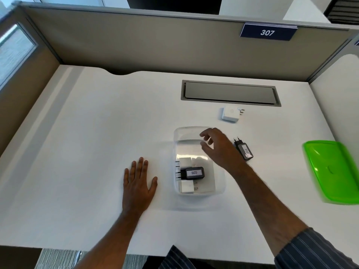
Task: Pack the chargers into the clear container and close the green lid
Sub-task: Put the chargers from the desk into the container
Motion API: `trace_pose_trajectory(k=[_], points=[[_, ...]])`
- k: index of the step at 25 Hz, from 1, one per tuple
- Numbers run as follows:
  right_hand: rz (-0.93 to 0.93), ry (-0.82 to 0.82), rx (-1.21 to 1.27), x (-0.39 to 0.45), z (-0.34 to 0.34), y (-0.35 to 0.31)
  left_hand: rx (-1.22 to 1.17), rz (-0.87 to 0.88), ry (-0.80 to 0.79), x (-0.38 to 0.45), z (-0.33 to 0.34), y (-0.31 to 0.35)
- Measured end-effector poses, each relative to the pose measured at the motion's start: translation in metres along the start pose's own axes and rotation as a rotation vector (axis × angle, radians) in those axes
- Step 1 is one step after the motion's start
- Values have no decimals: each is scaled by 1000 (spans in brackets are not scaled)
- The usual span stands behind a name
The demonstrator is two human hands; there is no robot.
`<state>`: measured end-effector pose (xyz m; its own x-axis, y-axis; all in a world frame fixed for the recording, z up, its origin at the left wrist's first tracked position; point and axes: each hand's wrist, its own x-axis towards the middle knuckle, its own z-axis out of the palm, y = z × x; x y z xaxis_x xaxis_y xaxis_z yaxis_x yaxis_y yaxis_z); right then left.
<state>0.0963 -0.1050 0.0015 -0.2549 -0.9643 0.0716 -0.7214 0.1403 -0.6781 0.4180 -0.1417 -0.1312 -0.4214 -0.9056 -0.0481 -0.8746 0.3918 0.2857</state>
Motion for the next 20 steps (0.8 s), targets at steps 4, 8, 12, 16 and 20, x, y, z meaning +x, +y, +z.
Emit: trace_pose_trajectory(k=[4,8,12,16,20], points=[[104,246,-24,-12,-24,29,-3,1,-7,0,-2,2],[313,301,-125,-25,-31,73,-2,-6,-13,0,-5,4],[555,260,-267,-36,-28,104,-13,-7,-11,0,-8,7],[680,176,-217,-40,-26,119,-19,-5,-9,0,-9,9],[684,122,-211,-42,-24,123,-12,-4,-11,0,-7,6]])
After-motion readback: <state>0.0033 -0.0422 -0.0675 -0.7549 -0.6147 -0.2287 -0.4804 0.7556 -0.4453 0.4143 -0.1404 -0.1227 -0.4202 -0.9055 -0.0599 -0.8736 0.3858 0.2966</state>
